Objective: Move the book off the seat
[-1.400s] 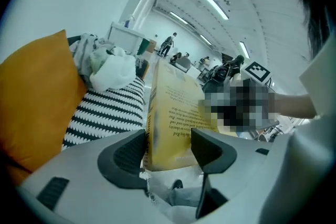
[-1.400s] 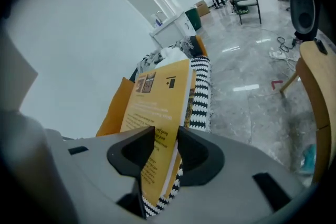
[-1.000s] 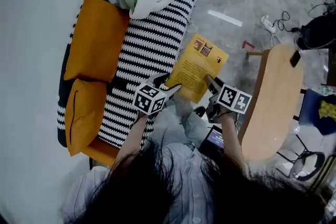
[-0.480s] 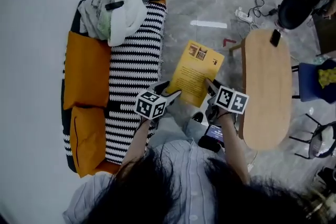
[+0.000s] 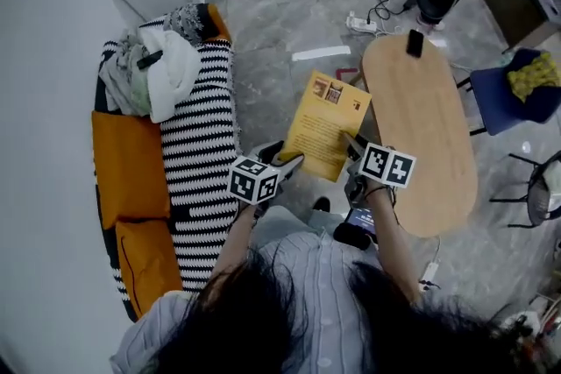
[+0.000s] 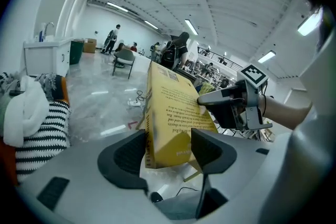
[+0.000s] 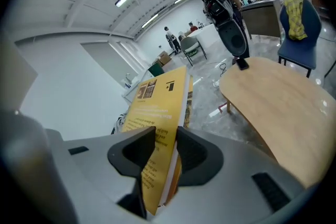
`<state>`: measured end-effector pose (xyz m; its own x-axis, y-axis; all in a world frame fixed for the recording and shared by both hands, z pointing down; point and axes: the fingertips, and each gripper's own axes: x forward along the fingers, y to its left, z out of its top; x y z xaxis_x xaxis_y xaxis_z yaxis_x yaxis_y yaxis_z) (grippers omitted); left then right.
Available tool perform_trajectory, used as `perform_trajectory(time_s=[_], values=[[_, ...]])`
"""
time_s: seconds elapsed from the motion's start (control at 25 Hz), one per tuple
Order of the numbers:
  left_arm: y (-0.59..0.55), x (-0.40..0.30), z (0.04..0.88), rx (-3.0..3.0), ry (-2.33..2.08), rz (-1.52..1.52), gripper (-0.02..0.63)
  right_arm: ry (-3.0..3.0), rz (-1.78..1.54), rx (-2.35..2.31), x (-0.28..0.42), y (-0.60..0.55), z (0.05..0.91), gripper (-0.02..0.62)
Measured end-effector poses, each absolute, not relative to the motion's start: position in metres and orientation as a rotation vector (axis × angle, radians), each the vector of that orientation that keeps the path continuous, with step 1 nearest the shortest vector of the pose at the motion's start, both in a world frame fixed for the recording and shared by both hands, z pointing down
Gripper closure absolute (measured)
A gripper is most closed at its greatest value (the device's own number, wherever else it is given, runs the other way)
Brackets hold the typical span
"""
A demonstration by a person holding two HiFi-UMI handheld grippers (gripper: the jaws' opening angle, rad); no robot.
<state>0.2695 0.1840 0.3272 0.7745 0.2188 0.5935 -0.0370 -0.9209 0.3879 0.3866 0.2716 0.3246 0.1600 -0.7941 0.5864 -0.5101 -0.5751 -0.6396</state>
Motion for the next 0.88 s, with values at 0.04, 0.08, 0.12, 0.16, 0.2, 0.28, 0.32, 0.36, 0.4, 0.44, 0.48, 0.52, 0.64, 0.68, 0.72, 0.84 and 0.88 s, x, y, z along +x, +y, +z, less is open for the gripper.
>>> perform_trajectory(time_s=[0.04, 0.08, 0.12, 0.16, 0.2, 0.28, 0.32, 0.36, 0.4, 0.44, 0.48, 0.52, 0.64, 0.68, 0.72, 0.84, 0.88], values=[[0.193, 0.277, 0.327, 2.59, 0.16, 0.935, 0.327, 1.232, -1.37, -2.155, 0.393, 0.282, 0.324, 0.457], [0.2, 0.284, 0.326, 2.593, 0.183, 0.939, 0.327, 1.21, -1.364, -2.159, 0.399, 0.292, 0.324, 0.459], [0.208, 0.291, 0.326, 2.598, 0.206, 0.946, 0.327, 1.187, -1.356, -2.162, 0.404, 0.302, 0.324, 0.457], [0.216, 0.298, 0.326, 2.605, 0.232, 0.956, 0.327, 1.163, -1.345, -2.165, 0.409, 0.312, 0.324, 0.459], [0.224, 0.306, 0.325, 2.613, 0.26, 0.966, 0.327, 1.137, -1.333, -2.169, 0.414, 0.323, 0.324, 0.459], [0.242, 0.321, 0.324, 2.627, 0.32, 0.984, 0.327, 1.083, -1.303, -2.181, 0.425, 0.345, 0.323, 0.459], [0.25, 0.328, 0.323, 2.632, 0.349, 0.991, 0.327, 1.055, -1.289, -2.185, 0.43, 0.356, 0.323, 0.459], [0.259, 0.335, 0.321, 2.637, 0.378, 0.998, 0.327, 1.026, -1.275, -2.187, 0.434, 0.367, 0.322, 0.459], [0.267, 0.341, 0.319, 2.641, 0.406, 1.005, 0.327, 0.998, -1.263, -2.186, 0.438, 0.378, 0.32, 0.459], [0.276, 0.347, 0.316, 2.645, 0.434, 1.013, 0.327, 0.971, -1.251, -2.184, 0.441, 0.388, 0.319, 0.459], [0.283, 0.352, 0.314, 2.648, 0.461, 1.02, 0.327, 0.946, -1.238, -2.183, 0.444, 0.397, 0.317, 0.459], [0.288, 0.357, 0.312, 2.652, 0.49, 1.028, 0.327, 0.92, -1.226, -2.184, 0.446, 0.405, 0.316, 0.459], [0.298, 0.366, 0.312, 2.66, 0.575, 1.052, 0.327, 0.851, -1.192, -2.194, 0.447, 0.421, 0.315, 0.459], [0.302, 0.368, 0.312, 2.662, 0.602, 1.059, 0.327, 0.83, -1.183, -2.198, 0.446, 0.426, 0.316, 0.459], [0.305, 0.368, 0.314, 2.661, 0.629, 1.068, 0.327, 0.809, -1.176, -2.201, 0.445, 0.431, 0.317, 0.459], [0.31, 0.372, 0.322, 2.648, 0.718, 1.095, 0.327, 0.732, -1.158, -2.212, 0.44, 0.439, 0.324, 0.459], [0.315, 0.376, 0.324, 2.644, 0.746, 1.105, 0.327, 0.705, -1.152, -2.213, 0.442, 0.445, 0.326, 0.459]])
